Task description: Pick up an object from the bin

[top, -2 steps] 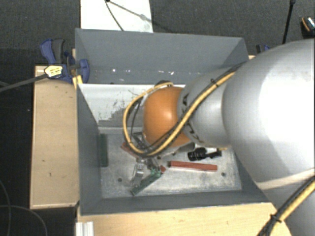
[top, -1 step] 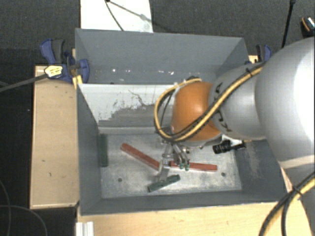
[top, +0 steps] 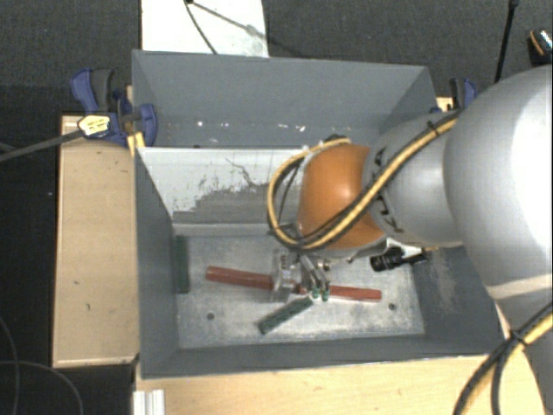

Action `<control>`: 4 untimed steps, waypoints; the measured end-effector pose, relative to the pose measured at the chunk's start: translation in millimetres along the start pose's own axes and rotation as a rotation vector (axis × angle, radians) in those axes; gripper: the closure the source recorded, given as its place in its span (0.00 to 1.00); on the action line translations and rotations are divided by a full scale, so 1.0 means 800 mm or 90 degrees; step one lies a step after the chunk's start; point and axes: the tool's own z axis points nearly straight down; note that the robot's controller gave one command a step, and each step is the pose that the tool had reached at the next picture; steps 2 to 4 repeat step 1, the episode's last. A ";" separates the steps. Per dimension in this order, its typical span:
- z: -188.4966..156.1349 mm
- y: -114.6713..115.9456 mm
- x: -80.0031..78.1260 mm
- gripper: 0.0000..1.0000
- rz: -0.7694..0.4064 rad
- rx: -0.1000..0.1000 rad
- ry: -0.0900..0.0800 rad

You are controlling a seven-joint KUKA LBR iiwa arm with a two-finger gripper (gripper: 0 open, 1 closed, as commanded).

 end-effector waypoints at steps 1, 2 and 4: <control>-0.206 -0.016 -0.017 1.00 -0.020 -0.002 -0.009; -0.206 -0.016 -0.017 1.00 -0.020 -0.002 -0.009; -0.206 -0.016 -0.017 1.00 -0.020 -0.002 -0.009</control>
Offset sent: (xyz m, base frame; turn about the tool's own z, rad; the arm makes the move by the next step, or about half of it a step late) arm 0.0097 -0.0147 0.1591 -0.0343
